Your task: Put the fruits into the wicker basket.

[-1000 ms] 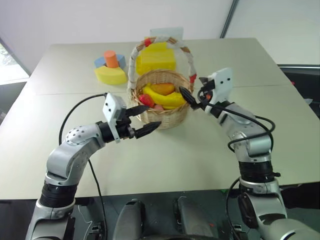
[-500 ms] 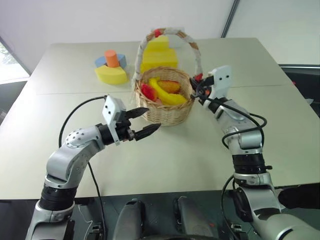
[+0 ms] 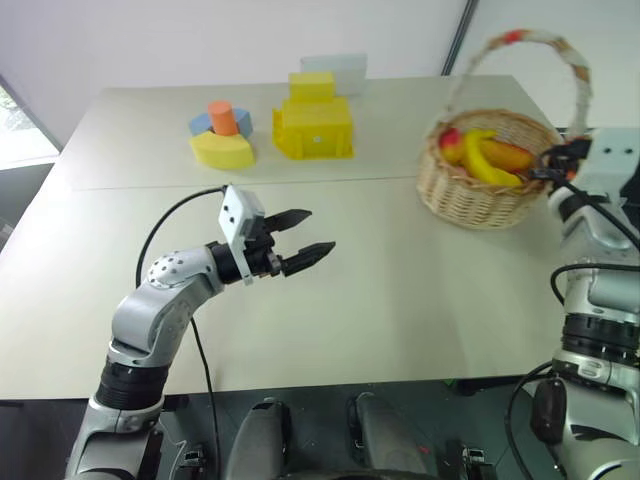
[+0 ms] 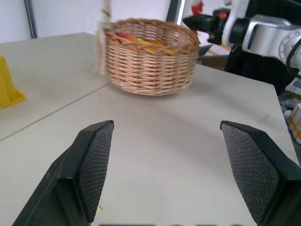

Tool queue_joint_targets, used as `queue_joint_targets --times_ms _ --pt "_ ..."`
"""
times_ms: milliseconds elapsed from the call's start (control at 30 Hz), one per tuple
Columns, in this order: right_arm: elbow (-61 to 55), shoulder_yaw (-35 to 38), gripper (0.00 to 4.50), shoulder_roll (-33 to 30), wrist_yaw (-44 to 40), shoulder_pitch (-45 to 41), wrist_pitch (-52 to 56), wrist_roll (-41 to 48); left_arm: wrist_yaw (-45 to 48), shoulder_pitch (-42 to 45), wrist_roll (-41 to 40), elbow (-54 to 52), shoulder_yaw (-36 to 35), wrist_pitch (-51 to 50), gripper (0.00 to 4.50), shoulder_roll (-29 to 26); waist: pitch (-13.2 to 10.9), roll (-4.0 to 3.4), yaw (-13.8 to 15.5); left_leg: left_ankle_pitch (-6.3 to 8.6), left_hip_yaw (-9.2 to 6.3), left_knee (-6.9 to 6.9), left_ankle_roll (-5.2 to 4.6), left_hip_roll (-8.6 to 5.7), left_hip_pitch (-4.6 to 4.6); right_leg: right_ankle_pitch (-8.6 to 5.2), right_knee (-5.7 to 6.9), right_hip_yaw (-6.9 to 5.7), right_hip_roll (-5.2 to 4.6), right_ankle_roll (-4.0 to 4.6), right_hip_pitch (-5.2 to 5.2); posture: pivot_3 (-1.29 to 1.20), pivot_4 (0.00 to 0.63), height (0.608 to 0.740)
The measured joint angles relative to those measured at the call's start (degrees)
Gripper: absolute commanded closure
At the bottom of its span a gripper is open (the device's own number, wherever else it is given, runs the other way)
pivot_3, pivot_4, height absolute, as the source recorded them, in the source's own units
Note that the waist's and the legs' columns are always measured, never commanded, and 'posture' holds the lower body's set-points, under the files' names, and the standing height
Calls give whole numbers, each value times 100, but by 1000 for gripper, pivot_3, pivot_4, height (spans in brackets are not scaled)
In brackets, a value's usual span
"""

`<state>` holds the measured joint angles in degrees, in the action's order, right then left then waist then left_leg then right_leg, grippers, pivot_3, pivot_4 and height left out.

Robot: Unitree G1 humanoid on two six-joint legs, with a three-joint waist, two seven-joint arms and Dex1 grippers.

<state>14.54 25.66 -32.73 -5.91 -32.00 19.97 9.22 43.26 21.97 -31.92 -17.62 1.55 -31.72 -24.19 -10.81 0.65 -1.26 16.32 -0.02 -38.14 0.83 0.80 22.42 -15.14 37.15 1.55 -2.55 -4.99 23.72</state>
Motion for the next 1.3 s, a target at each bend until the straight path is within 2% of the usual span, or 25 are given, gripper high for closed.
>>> queue_joint_targets --times_ms 33,100,300,400,500,633,767,933,1067,1300 --pt "191 43 4494 -18 14 -3 -154 1 -7 23 28 41 2 7 601 10 1 -6 -10 0 3 0 0 1 -2 0 1 4 2 0 0 0 150 740" --pt "415 61 3422 -26 11 -60 -346 31 -36 41 97 65 5 48 601 54 2 -10 -28 0 4 1 0 3 -3 0 1 6 4 0 0 0 150 740" --pt "439 85 581 -25 -7 6 -530 127 -293 37 327 158 -12 238 601 148 2 -10 24 0 2 1 0 4 -1 0 1 6 0 -1 -1 0 150 740" --pt "47 87 581 -61 19 301 -558 92 -389 -2 383 172 -27 299 601 162 2 -10 53 0 -3 1 0 4 3 0 0 4 -4 -1 -1 0 150 740" --pt "-609 123 581 -353 -252 899 -583 83 -444 -177 416 164 -135 376 601 13 2 -12 58 2 -5 1 -3 5 5 -1 -3 3 -9 -2 -1 0 150 740" --pt "-1362 235 581 -629 -1096 1858 -875 292 -691 -550 447 185 -766 467 601 -240 2 -11 16 2 -4 2 -4 9 -4 -1 -7 2 -1 -2 -8 0 150 740" --pt "-1795 119 581 -640 -2011 2498 -972 697 -716 -1163 569 197 -1311 640 601 -659 2 -13 -14 3 -2 2 -5 14 -20 -1 -3 3 3 -2 -18 0 150 740" --pt "-2568 -770 581 -613 -2907 2676 -764 1095 -713 -1629 643 296 -1491 803 601 -775 2 -11 29 3 -10 0 -4 17 -21 -1 -3 0 0 -1 -24 0 150 740" --pt "-2815 -1704 581 -291 -3290 2574 -511 1202 -840 -1874 643 281 -1696 893 601 -768 1 -10 47 3 -16 0 -4 14 -13 -2 -6 -7 -11 -1 -21 0 150 740" --pt "-2632 -1975 581 -196 -3524 2250 -460 1221 -1092 -2213 643 210 -1834 880 601 -723 1 -7 73 3 -19 0 -4 12 -11 -2 -9 -12 -17 -1 -23 0 150 740"
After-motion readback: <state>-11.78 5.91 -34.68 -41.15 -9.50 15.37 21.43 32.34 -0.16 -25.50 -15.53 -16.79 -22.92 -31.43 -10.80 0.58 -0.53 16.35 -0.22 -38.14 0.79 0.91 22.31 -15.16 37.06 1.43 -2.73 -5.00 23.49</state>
